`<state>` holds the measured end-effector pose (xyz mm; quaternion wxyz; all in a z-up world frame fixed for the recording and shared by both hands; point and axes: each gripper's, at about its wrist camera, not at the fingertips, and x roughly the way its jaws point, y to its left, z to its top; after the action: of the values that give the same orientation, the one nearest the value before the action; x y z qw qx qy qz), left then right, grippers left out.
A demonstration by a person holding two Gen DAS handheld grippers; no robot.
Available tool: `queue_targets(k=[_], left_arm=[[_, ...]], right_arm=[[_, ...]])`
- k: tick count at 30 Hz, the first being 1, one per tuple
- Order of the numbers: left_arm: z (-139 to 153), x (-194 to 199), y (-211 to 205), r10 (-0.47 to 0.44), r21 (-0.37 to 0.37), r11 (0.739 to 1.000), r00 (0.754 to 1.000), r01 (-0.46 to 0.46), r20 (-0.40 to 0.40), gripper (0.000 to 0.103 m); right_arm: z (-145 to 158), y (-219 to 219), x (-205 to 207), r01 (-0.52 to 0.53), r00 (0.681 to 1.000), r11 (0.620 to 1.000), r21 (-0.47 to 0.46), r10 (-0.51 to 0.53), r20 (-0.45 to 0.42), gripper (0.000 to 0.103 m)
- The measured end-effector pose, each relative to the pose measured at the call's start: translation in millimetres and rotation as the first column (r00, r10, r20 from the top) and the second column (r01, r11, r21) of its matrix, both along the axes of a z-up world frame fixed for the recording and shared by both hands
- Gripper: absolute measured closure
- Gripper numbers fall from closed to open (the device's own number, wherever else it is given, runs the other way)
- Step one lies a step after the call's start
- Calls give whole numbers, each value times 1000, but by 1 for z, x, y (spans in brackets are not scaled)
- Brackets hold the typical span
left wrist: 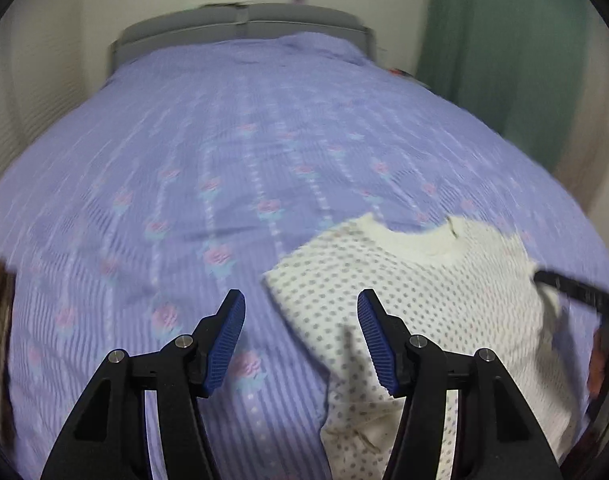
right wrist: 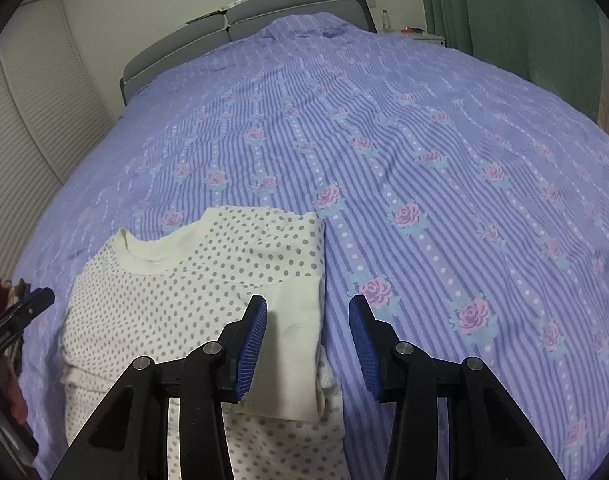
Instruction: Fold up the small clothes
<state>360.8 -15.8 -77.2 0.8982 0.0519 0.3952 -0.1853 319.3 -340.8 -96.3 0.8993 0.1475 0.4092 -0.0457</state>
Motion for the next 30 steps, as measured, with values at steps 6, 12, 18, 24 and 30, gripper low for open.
queue_targets(k=[6, 12, 18, 24, 30], left_arm=[[-2, 25, -29, -204, 37, 978, 979, 205, -15, 52], [-7, 57, -57, -422, 62, 900, 898, 431, -122, 53], [-11, 71, -65, -524, 85, 831, 824, 550, -215, 56], [-25, 79, -61, -535, 97, 806, 789, 584, -302, 74], [-28, 68, -58, -546, 122, 793, 785, 596, -292, 94]], right_arm=[[-8, 1, 7, -8, 1000, 1000, 17, 8, -11, 63], [-9, 1, 8, -23, 1000, 999, 30, 24, -16, 64], [-8, -2, 9, -31, 999, 999, 29, 32, -19, 64], [-8, -3, 14, -31, 999, 999, 34, 32, -10, 65], [-8, 0, 22, -34, 999, 999, 7, 34, -15, 84]])
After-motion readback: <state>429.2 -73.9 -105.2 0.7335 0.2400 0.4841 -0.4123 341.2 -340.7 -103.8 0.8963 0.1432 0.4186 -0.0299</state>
